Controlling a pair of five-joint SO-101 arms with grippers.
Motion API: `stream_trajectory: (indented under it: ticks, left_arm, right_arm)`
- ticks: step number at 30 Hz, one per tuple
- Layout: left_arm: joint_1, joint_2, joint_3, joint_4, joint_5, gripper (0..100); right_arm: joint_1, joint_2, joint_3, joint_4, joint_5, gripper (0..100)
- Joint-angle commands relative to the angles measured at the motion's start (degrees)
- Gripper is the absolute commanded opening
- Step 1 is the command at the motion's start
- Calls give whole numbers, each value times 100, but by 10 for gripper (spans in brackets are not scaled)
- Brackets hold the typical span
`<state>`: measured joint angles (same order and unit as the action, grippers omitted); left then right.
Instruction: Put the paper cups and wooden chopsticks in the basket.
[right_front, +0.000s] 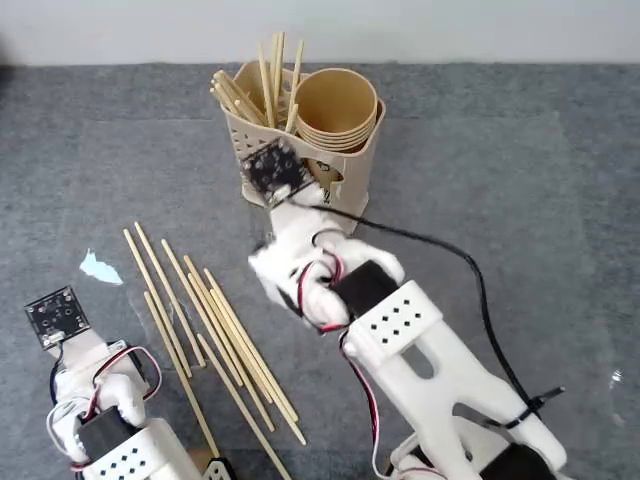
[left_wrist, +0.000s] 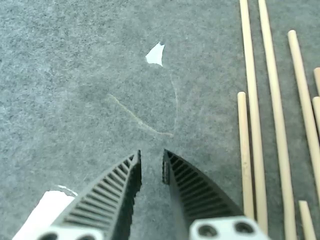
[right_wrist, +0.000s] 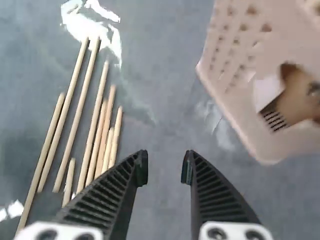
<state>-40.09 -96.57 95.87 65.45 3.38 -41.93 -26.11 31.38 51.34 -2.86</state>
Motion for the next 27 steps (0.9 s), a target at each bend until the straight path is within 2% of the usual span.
stream_trajectory:
  ticks: [1, 6, 13, 22, 27]
  left_arm:
    - [-35, -18, -66, -149, -26, 79]
    - [-35, -18, -66, -149, -26, 79]
    - [-26, -18, -31, -158, -26, 79]
    - [-26, -18, -31, -158, -26, 79]
    - [-26, -18, -31, -158, -26, 79]
  right_arm:
    - [-356, -189, 185, 189, -123, 127]
    - [-760, 637, 246, 110, -396, 127]
    - [-884, 2026, 193, -716, -545, 127]
    - [-1437, 2571, -176, -769, -589, 127]
    - [-1508, 3152, -527, -769, -589, 127]
